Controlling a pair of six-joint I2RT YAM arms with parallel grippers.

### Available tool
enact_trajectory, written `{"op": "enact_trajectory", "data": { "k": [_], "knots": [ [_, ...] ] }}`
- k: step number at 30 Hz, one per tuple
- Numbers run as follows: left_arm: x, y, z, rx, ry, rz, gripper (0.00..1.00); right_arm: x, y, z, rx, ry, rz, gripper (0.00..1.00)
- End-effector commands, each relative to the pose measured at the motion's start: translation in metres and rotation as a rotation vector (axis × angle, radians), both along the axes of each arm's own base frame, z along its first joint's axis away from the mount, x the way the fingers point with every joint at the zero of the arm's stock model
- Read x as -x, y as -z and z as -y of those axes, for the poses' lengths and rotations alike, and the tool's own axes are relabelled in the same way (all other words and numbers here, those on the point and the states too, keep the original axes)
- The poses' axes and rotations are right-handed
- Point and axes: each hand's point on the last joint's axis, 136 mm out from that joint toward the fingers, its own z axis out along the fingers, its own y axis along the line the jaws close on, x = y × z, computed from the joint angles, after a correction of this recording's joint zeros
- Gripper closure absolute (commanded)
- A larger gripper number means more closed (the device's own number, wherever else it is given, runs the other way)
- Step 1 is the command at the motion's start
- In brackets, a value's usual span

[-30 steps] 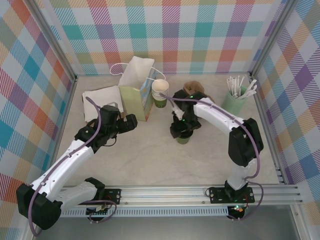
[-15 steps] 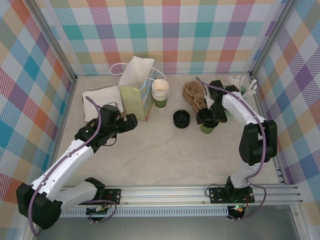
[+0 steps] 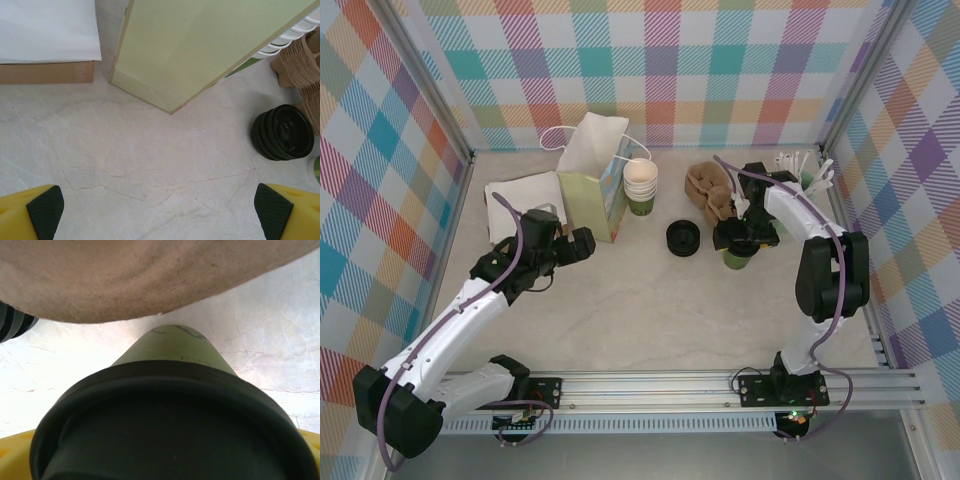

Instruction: Pack the takeout coffee

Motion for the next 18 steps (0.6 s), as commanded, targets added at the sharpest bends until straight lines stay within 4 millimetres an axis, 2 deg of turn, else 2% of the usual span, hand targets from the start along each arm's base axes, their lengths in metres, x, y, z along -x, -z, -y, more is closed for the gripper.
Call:
{"op": "enact_trajectory", "data": {
  "k": [1, 11, 18],
  "knots": [
    [-0.006, -0.016, 0.000, 0.009, 0.005, 0.031, 0.00, -0.003, -0.011, 0.003, 0.008, -0.003, 0.030, 0.00],
    [-0.015, -0.034, 0.008, 0.051, 0.025, 0.059, 0.00, 0.007, -0.043, 0.002, -0.015, 0.009, 0.083, 0.00],
    [-0.029, -0.060, 0.008, 0.117, 0.026, 0.078, 0.00, 0.010, -0.081, 0.003, -0.033, 0.024, 0.152, 0.00]
  ]
}}
